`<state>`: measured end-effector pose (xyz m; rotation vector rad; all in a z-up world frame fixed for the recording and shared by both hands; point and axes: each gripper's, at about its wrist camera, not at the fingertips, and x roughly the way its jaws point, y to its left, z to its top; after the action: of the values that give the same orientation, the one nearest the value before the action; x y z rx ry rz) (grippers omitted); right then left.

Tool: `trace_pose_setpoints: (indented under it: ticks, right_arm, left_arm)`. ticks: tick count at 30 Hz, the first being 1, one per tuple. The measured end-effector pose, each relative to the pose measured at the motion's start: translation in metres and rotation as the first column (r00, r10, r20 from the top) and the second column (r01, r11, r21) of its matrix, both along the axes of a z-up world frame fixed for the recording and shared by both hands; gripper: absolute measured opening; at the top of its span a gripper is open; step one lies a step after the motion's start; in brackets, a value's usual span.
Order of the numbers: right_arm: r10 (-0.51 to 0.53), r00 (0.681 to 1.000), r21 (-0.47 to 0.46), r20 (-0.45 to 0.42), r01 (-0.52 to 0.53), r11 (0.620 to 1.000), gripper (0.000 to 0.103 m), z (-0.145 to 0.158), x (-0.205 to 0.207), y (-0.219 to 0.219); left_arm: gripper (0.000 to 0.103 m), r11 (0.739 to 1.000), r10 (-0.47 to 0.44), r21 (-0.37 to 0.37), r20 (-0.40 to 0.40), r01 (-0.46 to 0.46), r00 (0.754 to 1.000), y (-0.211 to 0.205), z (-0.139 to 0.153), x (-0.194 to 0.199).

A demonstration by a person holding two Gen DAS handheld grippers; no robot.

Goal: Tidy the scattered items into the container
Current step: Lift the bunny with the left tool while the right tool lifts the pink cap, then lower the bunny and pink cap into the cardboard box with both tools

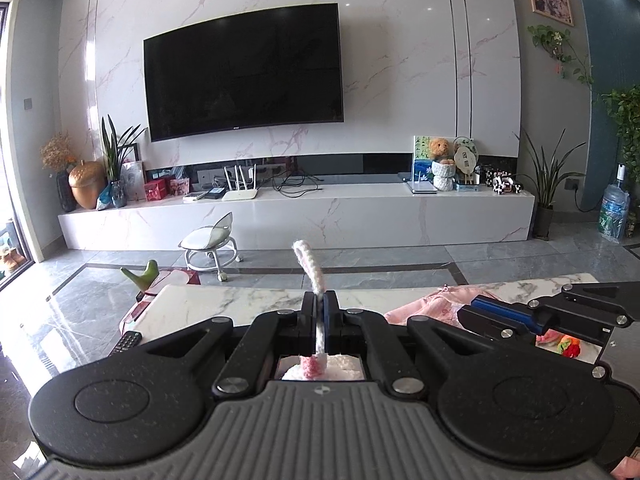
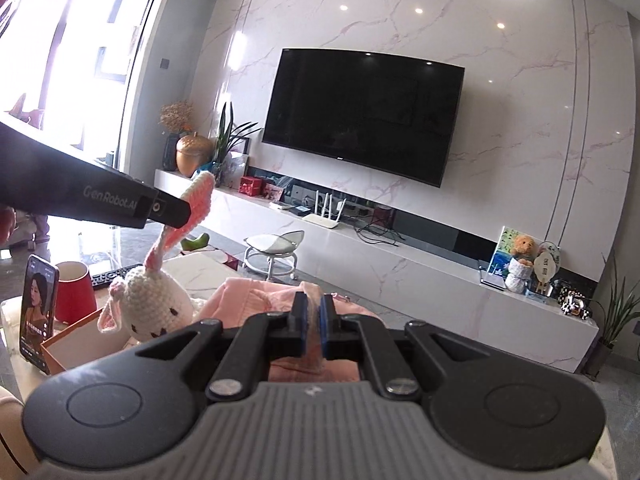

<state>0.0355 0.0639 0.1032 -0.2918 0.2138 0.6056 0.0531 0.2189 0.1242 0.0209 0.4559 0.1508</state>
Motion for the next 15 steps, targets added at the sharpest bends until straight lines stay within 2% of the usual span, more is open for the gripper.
trace_pose_setpoints:
  ticks: [7, 15]
  right_arm:
    - [0.06, 0.996, -0.063, -0.065, -0.064, 0.996, 0.006, -0.019, 0.016, 0.032]
    - [0.094, 0.978, -0.132, -0.186, -0.119, 0.984, 0.006, -0.039, 0.044, 0.053]
  left_arm:
    - [0.003, 0.999, 0.023, -0.04, -0.056, -0.025, 0.998, 0.023, -0.022, 0.004]
    - [0.003, 0.995, 0.025, -0.09, -0.11, -0.035, 0.994, 0.044, -0.045, 0.009]
